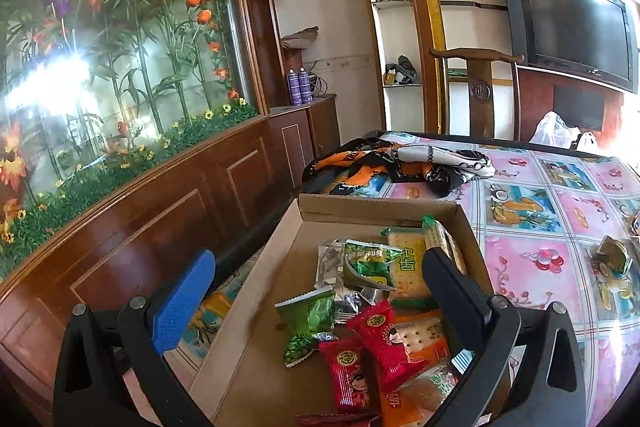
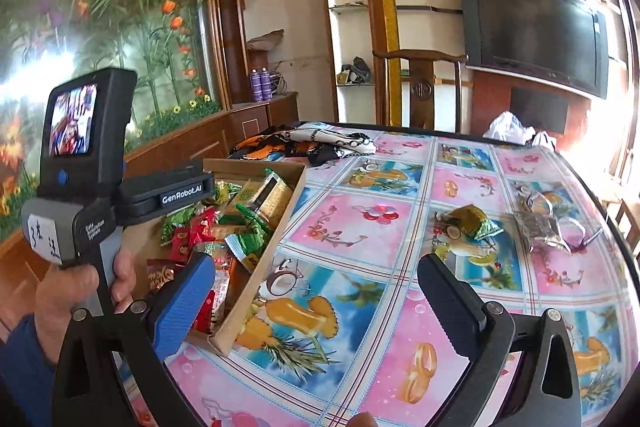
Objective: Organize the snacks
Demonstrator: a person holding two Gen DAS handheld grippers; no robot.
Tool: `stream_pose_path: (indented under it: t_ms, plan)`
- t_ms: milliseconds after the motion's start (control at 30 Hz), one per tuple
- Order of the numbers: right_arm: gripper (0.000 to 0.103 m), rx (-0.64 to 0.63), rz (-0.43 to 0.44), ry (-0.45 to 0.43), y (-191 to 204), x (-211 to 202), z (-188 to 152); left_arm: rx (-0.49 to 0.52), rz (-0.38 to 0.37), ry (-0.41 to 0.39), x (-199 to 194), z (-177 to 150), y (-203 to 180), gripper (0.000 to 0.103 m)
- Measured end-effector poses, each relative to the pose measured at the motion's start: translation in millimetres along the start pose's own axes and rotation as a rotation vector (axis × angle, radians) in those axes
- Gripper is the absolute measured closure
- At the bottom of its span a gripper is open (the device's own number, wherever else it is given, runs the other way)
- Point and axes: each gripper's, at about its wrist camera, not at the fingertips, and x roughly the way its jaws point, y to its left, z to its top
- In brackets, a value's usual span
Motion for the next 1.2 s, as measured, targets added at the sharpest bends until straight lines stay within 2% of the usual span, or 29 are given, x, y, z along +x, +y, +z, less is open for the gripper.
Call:
stream_pose_path:
  t_ms: [1200]
  plan:
    - [0.001, -0.004, 0.003, 0.009, -1.8, 0.7, -2.2, -0.001, 0.001, -0.008, -4.8, 4.0, 2.4, 0.000]
